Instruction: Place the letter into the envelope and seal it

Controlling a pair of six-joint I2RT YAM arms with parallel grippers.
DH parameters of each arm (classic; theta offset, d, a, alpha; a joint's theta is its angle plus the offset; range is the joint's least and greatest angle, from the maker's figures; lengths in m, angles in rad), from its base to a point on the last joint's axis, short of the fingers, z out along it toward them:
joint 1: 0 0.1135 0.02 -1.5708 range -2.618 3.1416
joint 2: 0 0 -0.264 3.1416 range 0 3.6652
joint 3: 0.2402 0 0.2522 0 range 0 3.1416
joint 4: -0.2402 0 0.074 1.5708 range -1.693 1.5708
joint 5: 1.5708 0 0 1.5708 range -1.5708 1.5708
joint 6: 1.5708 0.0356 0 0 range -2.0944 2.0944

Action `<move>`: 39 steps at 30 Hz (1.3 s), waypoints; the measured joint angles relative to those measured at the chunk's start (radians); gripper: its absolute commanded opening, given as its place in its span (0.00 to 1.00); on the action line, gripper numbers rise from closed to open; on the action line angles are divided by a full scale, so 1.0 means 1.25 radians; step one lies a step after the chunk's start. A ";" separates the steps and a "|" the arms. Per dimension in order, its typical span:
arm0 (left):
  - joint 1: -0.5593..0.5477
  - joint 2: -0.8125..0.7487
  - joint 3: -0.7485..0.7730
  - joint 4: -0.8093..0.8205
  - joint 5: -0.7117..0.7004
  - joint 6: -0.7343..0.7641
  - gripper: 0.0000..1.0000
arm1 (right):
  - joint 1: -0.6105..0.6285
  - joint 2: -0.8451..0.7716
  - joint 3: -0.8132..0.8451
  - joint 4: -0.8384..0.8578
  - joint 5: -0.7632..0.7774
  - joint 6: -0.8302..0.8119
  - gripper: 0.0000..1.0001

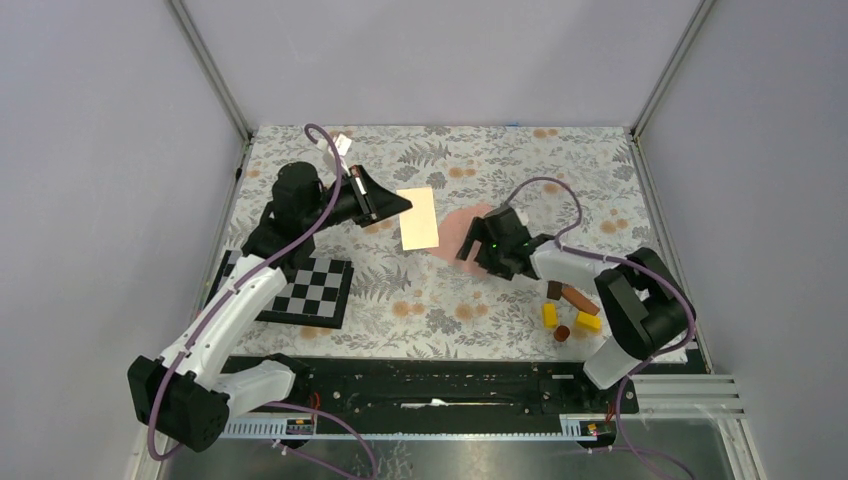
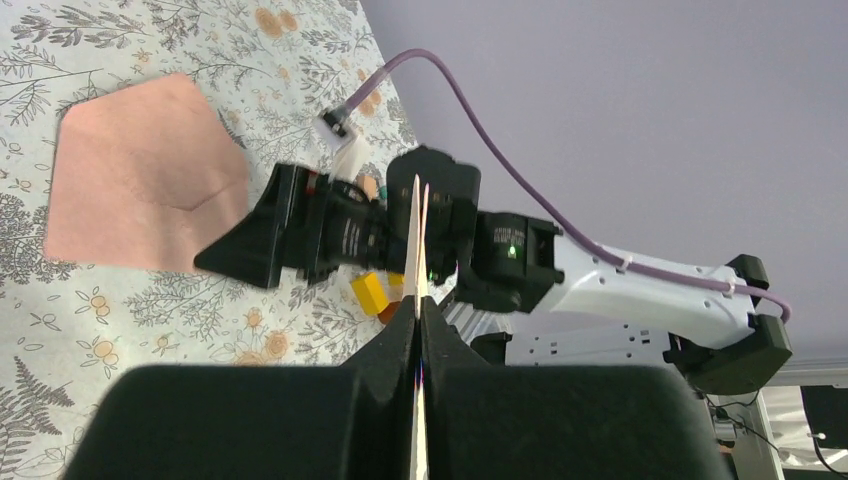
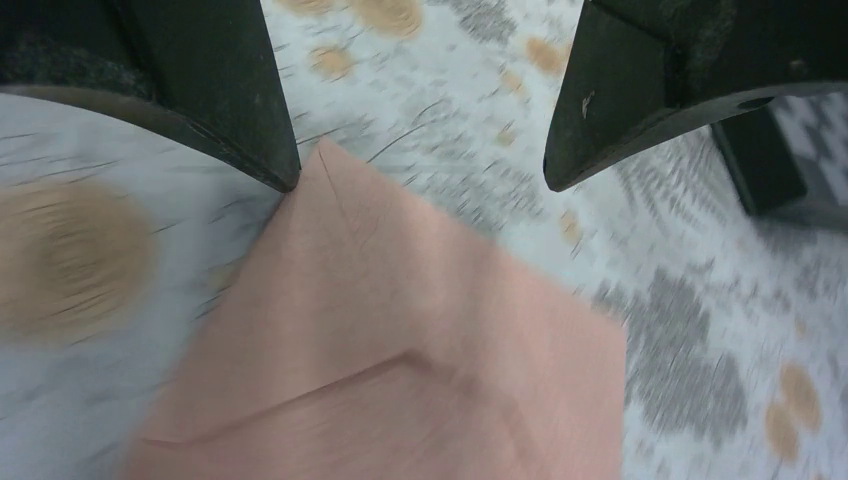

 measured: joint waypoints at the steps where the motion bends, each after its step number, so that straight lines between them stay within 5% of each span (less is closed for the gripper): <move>1: 0.000 0.000 -0.002 0.000 0.000 0.000 0.00 | 0.031 -0.001 -0.001 0.000 0.000 0.018 0.99; 6: 0.000 0.013 -0.004 0.011 0.000 -0.005 0.00 | 0.123 0.018 0.018 0.005 -0.035 0.068 0.99; 15: 0.010 0.033 -0.007 0.055 0.017 -0.029 0.00 | 0.080 -0.060 0.071 -0.049 -0.052 0.054 0.99; 23: 0.042 0.067 -0.081 0.316 0.091 -0.181 0.00 | -0.061 -0.358 0.078 -0.025 -0.199 -0.016 0.99; 34: 0.028 0.157 -0.104 0.630 0.173 -0.341 0.00 | -0.059 -0.404 0.134 0.080 -0.457 -0.051 0.99; 39: -0.003 0.173 -0.096 0.691 0.187 -0.359 0.00 | -0.059 -0.404 0.135 0.126 -0.531 -0.031 0.85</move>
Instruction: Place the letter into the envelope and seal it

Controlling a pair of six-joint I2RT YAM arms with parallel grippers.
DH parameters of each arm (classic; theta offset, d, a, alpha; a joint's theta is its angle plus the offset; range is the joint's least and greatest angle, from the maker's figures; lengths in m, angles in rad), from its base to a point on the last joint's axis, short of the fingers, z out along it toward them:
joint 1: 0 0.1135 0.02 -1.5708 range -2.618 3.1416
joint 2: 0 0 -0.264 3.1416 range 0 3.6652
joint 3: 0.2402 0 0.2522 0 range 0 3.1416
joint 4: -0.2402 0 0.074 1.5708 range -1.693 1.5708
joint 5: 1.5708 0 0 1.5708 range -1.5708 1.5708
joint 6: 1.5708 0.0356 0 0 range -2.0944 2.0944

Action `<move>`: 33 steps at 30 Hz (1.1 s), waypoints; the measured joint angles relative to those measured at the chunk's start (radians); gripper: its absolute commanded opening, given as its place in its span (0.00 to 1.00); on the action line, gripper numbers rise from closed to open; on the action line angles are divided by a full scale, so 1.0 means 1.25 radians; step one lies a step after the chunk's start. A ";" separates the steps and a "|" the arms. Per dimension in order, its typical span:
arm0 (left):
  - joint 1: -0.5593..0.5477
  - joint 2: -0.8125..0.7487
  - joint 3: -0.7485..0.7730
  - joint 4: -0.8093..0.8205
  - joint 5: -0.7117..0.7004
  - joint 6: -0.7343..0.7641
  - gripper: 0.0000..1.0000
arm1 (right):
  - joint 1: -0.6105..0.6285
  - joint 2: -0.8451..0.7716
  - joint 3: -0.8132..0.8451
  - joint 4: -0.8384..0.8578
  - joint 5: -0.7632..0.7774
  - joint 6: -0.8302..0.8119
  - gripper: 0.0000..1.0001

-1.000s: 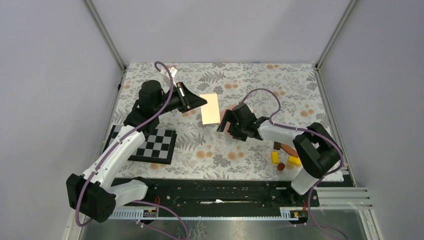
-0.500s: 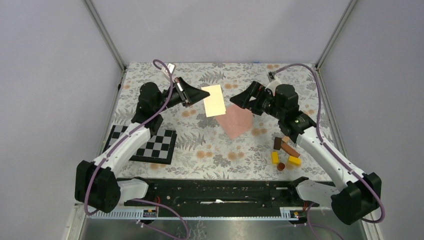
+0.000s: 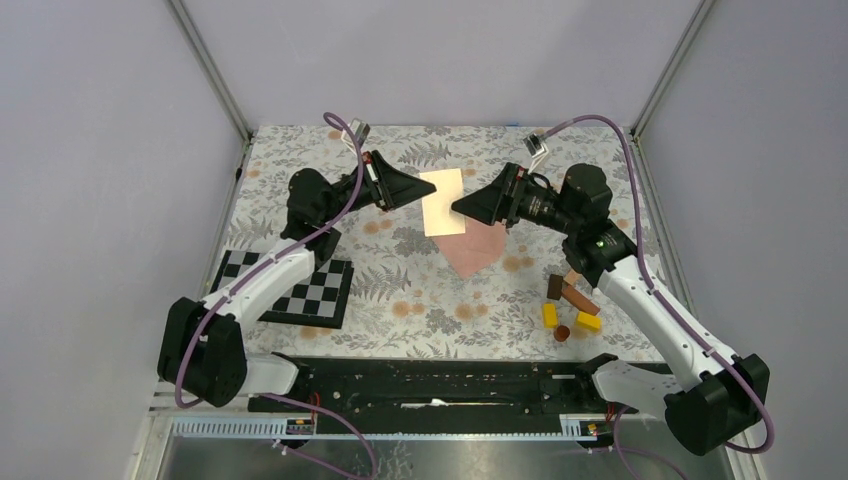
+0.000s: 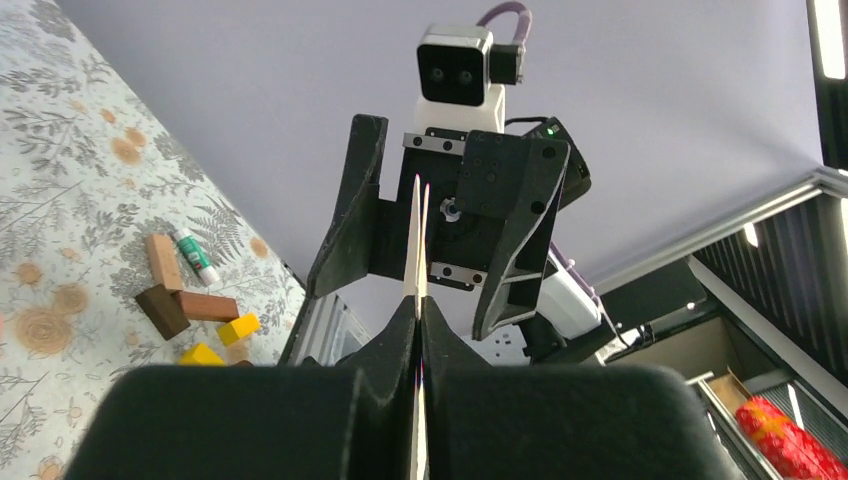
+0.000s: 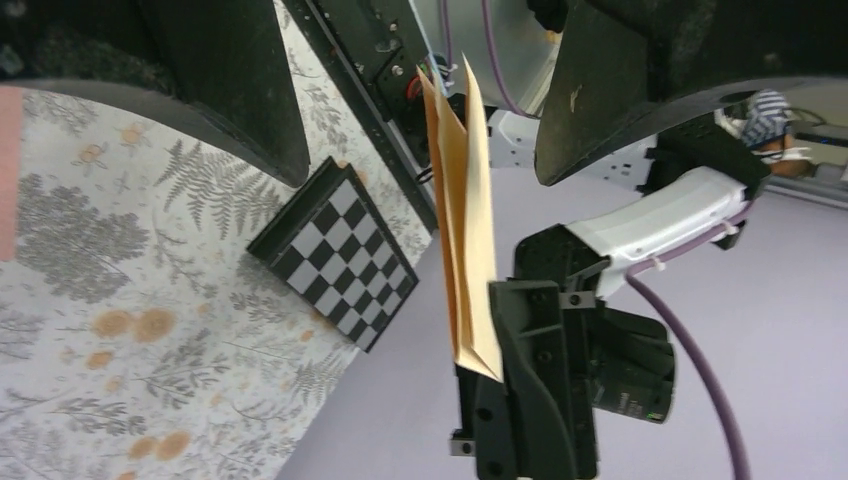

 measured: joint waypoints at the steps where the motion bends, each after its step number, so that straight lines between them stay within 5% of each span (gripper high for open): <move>1: -0.005 0.004 0.002 0.006 0.002 -0.001 0.00 | 0.000 0.000 0.000 0.010 -0.011 0.005 0.81; 17: -0.044 0.035 0.024 0.041 0.010 -0.003 0.00 | 0.000 -0.006 -0.001 0.069 -0.070 0.069 0.34; 20: -0.044 0.039 0.025 0.042 0.010 -0.002 0.00 | 0.000 -0.006 -0.001 0.062 -0.069 0.068 0.14; 22: -0.044 0.044 0.025 0.043 0.011 -0.002 0.16 | 0.000 -0.005 -0.001 0.055 -0.068 0.063 0.00; 27: -0.044 0.057 0.033 -0.018 0.000 0.038 0.59 | -0.003 0.023 0.041 -0.053 -0.013 -0.003 0.00; 33: -0.044 0.058 0.097 -0.302 -0.119 0.192 0.89 | -0.067 0.072 0.063 -0.178 0.107 -0.131 0.00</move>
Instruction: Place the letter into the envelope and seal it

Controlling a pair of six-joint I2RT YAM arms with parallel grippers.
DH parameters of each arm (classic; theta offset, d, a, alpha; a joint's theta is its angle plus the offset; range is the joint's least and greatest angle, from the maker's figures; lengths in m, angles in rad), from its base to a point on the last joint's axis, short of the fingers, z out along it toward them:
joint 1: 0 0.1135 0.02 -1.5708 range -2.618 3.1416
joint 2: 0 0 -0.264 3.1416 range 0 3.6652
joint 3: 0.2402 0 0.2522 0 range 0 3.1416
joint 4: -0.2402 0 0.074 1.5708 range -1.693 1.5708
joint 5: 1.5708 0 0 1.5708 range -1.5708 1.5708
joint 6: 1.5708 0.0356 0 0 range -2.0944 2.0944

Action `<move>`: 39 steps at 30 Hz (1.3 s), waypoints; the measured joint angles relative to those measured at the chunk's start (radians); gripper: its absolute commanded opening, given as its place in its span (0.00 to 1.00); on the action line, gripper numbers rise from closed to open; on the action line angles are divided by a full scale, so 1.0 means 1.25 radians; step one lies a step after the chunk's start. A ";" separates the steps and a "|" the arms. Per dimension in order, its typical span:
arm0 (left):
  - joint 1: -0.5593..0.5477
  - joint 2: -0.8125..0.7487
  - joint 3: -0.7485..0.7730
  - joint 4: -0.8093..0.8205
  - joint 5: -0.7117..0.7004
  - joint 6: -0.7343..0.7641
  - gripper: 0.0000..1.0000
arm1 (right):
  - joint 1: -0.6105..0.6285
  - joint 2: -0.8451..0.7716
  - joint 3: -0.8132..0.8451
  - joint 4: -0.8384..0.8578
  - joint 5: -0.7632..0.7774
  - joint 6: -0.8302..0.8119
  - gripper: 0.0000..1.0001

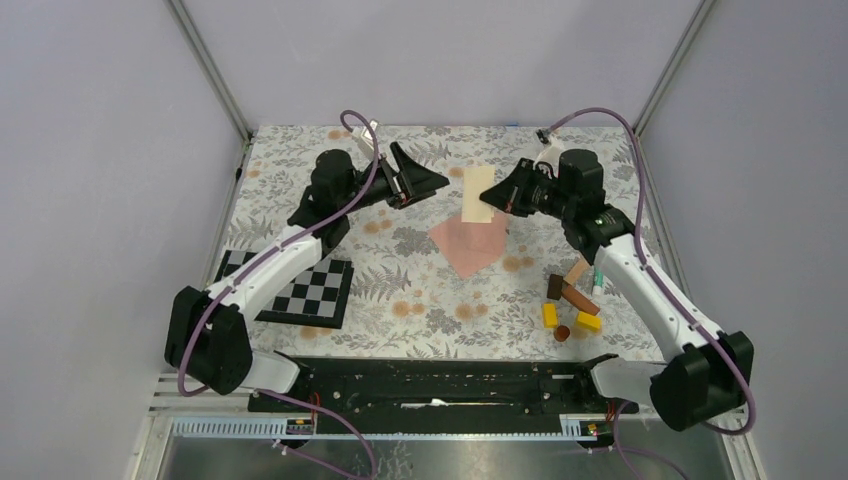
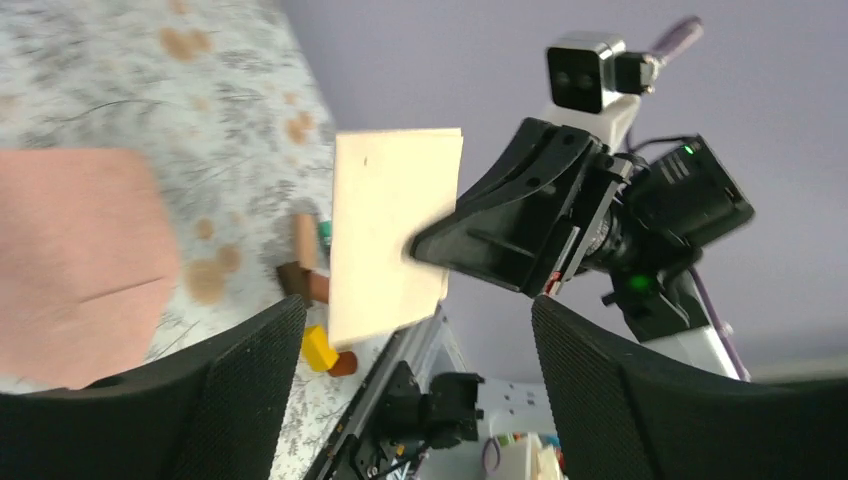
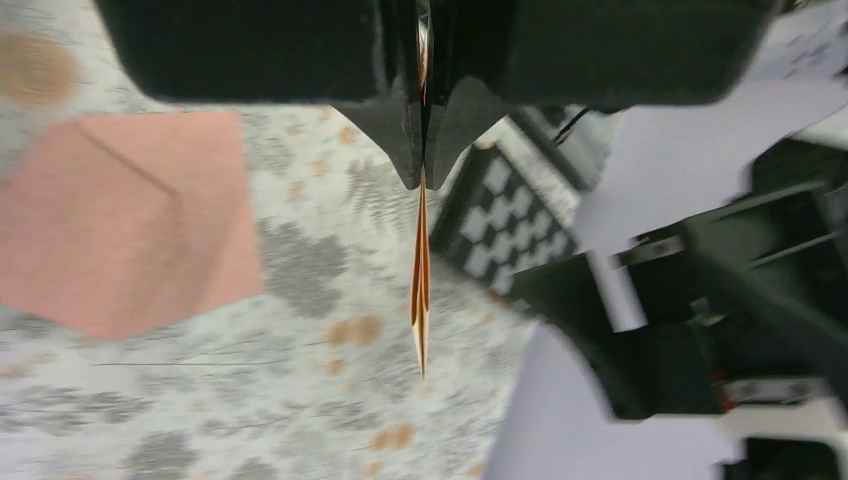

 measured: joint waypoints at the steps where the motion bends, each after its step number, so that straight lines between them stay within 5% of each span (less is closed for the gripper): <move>1: 0.002 0.000 0.013 -0.061 -0.035 0.025 0.91 | -0.015 0.019 0.000 -0.008 0.022 -0.025 0.00; 16: 0.016 0.263 0.036 -0.318 -0.233 0.106 0.95 | -0.043 0.368 -0.003 0.014 0.189 -0.305 0.00; 39: -0.020 0.448 0.202 -0.361 -0.273 0.100 0.95 | -0.043 0.409 -0.101 0.102 0.195 -0.304 0.00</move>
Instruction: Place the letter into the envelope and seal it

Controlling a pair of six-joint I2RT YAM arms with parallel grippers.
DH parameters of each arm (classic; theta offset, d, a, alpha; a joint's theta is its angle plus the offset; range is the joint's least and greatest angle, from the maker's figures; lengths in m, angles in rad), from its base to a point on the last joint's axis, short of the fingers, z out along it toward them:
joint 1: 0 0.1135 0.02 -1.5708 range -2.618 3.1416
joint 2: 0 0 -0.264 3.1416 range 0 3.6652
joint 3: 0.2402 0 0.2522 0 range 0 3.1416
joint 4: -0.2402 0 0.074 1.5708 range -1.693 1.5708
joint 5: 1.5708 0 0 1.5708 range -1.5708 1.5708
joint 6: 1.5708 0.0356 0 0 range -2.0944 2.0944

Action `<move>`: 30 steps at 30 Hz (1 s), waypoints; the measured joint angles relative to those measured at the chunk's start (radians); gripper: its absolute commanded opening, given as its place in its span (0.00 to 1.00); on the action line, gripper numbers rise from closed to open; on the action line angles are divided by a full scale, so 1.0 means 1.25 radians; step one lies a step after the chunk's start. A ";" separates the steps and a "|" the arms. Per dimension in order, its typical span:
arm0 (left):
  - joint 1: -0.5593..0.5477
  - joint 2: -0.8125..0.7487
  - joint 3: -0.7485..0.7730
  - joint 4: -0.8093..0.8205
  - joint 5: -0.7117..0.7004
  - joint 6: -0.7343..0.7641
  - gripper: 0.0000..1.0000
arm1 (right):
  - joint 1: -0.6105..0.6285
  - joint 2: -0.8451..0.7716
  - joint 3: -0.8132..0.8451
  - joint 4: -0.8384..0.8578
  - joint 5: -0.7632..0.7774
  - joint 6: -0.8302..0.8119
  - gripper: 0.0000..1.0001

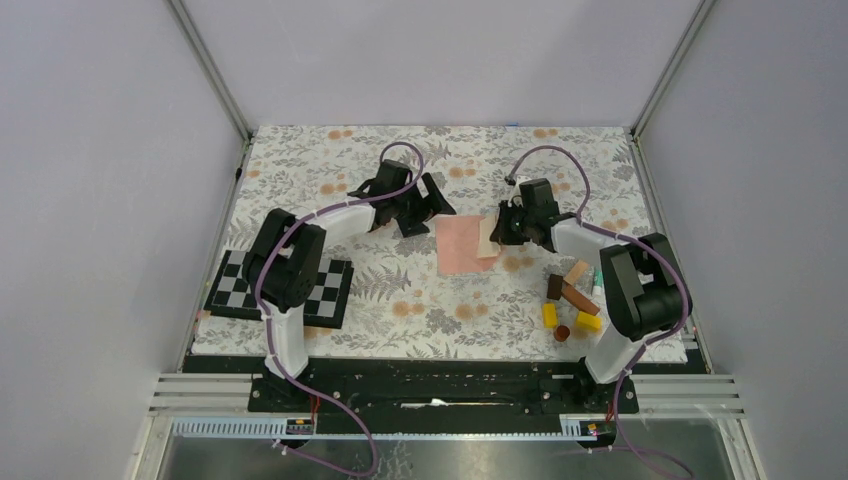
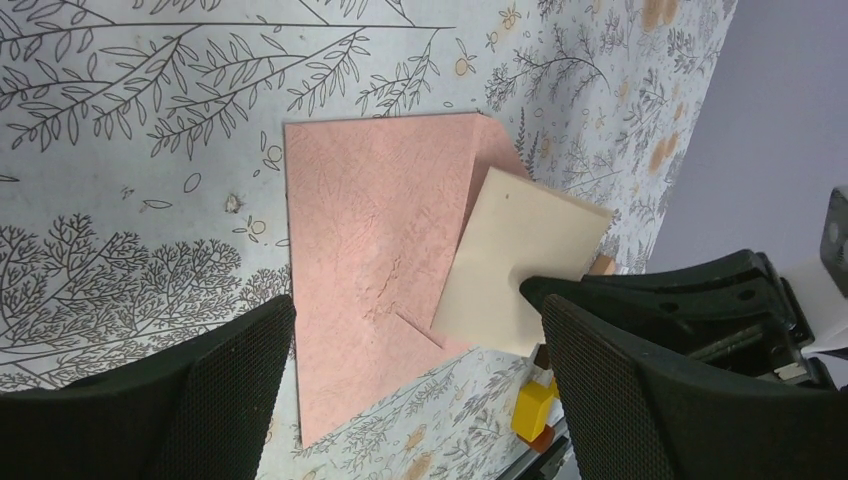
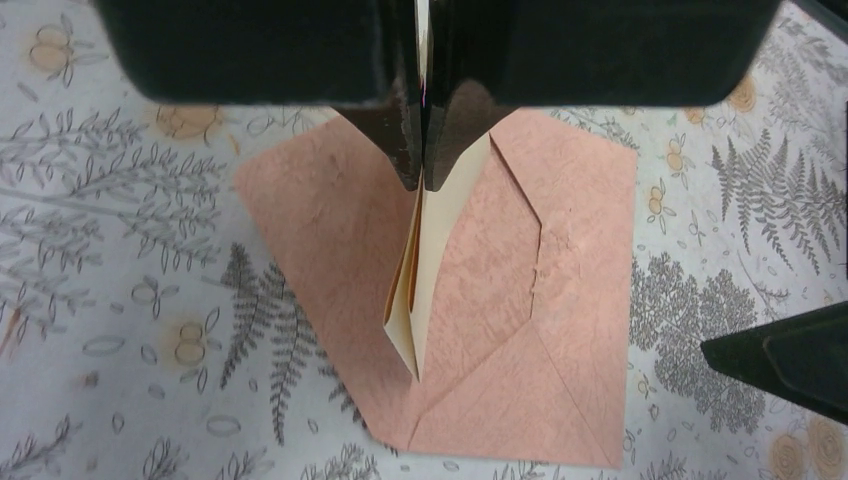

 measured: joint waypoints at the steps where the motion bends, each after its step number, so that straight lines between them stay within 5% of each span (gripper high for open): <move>1: 0.000 0.002 0.003 0.000 0.000 0.001 0.95 | 0.000 -0.007 -0.009 -0.002 0.000 0.009 0.00; 30: -0.061 0.003 -0.029 -0.021 0.022 0.027 0.94 | 0.000 0.002 -0.054 0.012 -0.023 0.136 0.00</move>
